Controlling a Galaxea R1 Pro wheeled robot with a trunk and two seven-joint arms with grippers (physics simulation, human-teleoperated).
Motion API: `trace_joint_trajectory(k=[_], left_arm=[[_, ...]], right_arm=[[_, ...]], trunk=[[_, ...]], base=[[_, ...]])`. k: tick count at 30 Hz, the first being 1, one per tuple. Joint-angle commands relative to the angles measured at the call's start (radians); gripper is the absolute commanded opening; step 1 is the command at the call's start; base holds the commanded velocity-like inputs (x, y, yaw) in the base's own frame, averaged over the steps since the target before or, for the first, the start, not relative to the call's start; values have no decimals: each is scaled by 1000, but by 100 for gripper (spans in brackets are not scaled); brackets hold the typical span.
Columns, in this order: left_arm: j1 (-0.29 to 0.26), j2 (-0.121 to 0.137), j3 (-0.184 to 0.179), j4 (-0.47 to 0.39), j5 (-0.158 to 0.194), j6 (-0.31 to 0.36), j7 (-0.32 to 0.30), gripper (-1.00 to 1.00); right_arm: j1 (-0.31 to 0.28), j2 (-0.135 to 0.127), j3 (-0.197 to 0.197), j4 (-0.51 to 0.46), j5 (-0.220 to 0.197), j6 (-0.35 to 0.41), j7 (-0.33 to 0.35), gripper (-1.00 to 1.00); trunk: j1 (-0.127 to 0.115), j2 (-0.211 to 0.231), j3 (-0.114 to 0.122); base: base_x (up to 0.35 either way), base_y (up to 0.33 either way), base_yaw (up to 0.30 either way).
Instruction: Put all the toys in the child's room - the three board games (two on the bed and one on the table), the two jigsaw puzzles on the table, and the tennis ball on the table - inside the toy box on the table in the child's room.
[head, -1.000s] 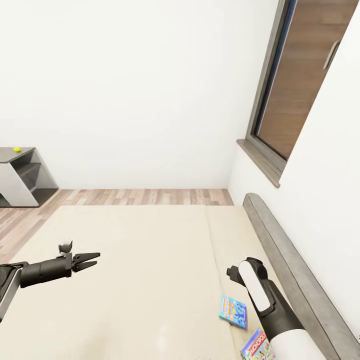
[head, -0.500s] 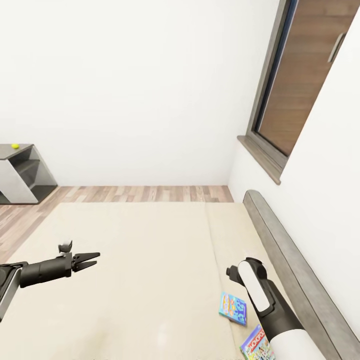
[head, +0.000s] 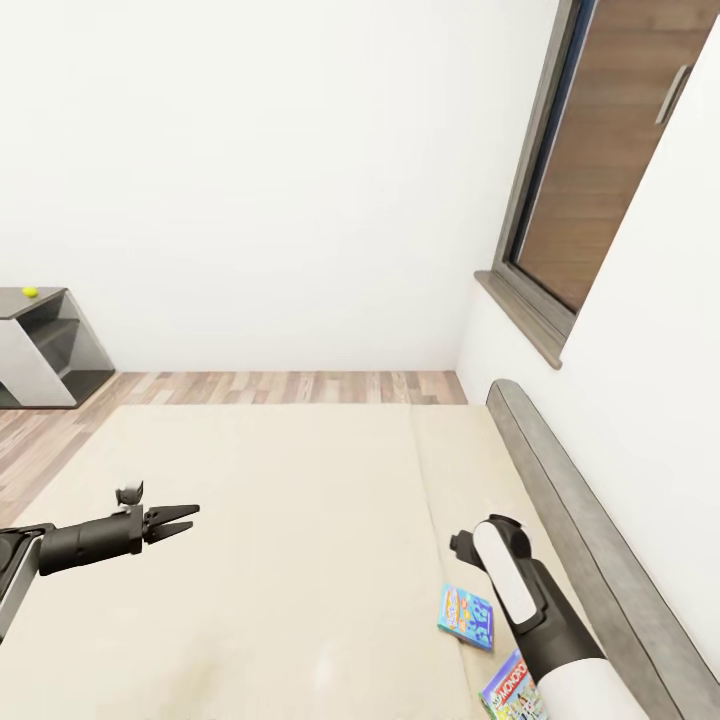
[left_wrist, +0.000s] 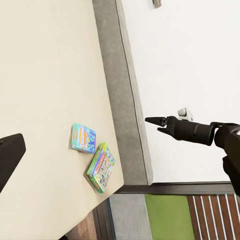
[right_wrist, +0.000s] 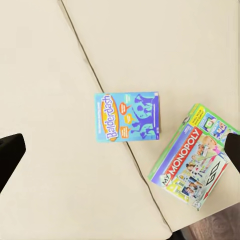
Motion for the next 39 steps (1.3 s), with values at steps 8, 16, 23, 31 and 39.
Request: trace_joint_trajectory(k=[8,16,23,31,39], left_arm=[[-1,0,-1,-1,2,9,-2,100],[-1,0,4,-1,3,9,-2,100],[-1,0,4,-1,3,9,-2,100],[-1,-1,4,-1,3,8,-2,100],[-1,-3,2,-1,3,8,-2,100]], right_arm=[[-1,-1,0,-1,-10,1,-10,100],[-1,-5,-1,0,-11,1,-9,100],[-1,-5,0,1,-11,2,-9,100],[-1,-5,0,1,-11,2,-8,100],[-1,-4,-1,2,-11,2,-8,100]], trunk=[[1,-2,-6],[1,-2,-18],[1,-2,-29],[1,-2,-42],[1,-2,-55]], base=[[0,0,0],[0,0,0],[0,0,0],[0,0,0],[0,0,0]])
